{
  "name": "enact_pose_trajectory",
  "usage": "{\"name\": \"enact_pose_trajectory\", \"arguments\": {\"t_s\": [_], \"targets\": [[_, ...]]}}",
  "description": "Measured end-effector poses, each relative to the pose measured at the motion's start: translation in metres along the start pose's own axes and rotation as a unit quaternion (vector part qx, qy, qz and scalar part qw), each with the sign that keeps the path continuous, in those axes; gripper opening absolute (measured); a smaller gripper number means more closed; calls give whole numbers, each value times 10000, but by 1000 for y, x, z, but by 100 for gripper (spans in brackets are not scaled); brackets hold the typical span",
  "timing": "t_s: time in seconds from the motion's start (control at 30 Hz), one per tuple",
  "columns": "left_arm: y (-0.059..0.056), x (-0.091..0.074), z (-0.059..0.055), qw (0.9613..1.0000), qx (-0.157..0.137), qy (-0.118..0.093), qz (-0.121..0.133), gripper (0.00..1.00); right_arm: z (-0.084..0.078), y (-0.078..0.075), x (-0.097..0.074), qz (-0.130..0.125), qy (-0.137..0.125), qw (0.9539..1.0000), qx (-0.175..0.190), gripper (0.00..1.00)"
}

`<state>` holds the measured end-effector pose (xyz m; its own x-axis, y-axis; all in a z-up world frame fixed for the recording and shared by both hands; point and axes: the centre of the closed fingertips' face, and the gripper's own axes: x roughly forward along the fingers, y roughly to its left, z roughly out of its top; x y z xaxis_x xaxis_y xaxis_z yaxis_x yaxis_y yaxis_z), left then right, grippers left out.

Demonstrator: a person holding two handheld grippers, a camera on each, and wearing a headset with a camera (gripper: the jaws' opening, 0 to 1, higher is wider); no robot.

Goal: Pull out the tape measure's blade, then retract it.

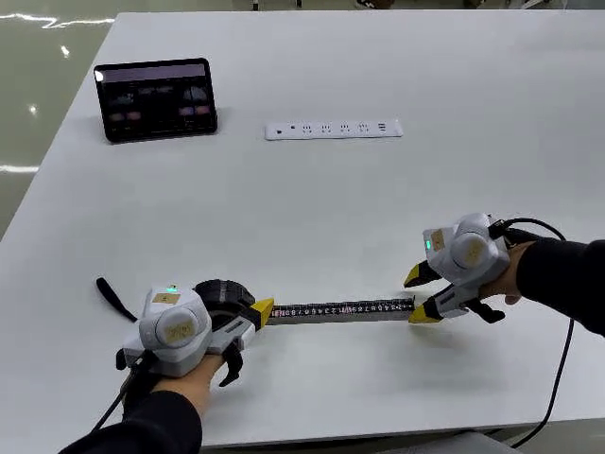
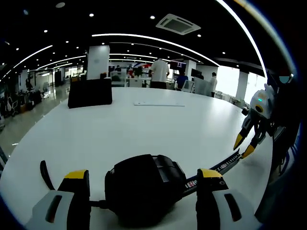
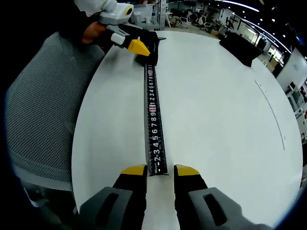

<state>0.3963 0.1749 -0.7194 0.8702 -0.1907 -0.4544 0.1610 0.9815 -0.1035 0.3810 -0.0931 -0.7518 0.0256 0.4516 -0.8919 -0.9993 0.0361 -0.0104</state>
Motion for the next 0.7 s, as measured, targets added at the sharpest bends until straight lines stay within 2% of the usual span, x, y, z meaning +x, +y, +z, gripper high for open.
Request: {"name": "enact_pose_trajectory", "arguments": {"t_s": [0.2,0.37,0.47,0.7], "targets": [[1,0,-1,10000,-18,32,18,85,-9,4,4,33,211,9997,-124,15],[0,0,-1,10000,-11,46,22,81,-10,6,5,41,193,9998,-65,12],[0,0,-3,9999,-32,126,10,77,-9,6,5,39,232,9997,-104,12],[-3,-1,-4,9994,-267,213,-41,68,-8,5,7,58,453,9989,-45,12]]}}
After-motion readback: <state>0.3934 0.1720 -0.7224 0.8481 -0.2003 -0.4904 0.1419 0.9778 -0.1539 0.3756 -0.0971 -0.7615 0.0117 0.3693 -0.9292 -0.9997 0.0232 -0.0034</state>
